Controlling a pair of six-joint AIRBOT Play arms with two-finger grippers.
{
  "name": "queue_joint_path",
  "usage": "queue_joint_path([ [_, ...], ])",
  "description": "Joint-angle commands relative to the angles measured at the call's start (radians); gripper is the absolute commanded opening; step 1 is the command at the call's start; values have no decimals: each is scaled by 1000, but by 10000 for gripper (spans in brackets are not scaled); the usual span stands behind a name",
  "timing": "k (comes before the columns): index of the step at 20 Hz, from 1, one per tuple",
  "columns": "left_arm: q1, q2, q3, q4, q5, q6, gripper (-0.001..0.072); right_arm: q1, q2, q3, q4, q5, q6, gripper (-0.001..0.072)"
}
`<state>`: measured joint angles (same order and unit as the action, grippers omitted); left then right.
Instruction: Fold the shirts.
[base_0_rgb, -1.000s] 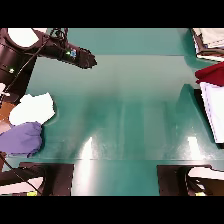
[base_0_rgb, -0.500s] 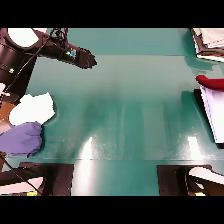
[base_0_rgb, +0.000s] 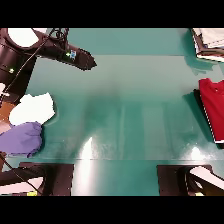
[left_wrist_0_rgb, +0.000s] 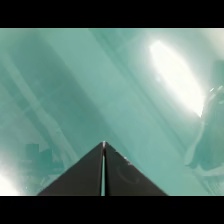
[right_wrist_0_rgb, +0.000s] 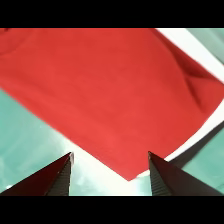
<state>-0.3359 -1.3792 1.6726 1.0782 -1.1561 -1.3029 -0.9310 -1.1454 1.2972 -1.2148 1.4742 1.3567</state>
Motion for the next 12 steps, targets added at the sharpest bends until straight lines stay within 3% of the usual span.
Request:
queue_joint_path([
  [1, 0, 0, 0, 0, -12, 1, 21, 39, 25, -46, 142, -23, 15, 490],
  [2, 0, 0, 0, -3, -17, -2, 21, 91, 24, -39, 189, -22, 15, 438],
  [8, 0, 0, 0, -10, 19, -6, 21, 555, 24, 0, 272, -79, 15, 434],
  [9, 0, 0, 0, -10, 27, -6, 21, 634, 24, 0, 271, -103, 14, 389],
  [11, 0, 0, 0, -10, 34, -6, 21, 762, 24, 0, 270, -137, 9, 57],
  [12, 0, 0, 0, -10, 42, -6, 21, 811, 24, 0, 270, -150, 2, 15],
])
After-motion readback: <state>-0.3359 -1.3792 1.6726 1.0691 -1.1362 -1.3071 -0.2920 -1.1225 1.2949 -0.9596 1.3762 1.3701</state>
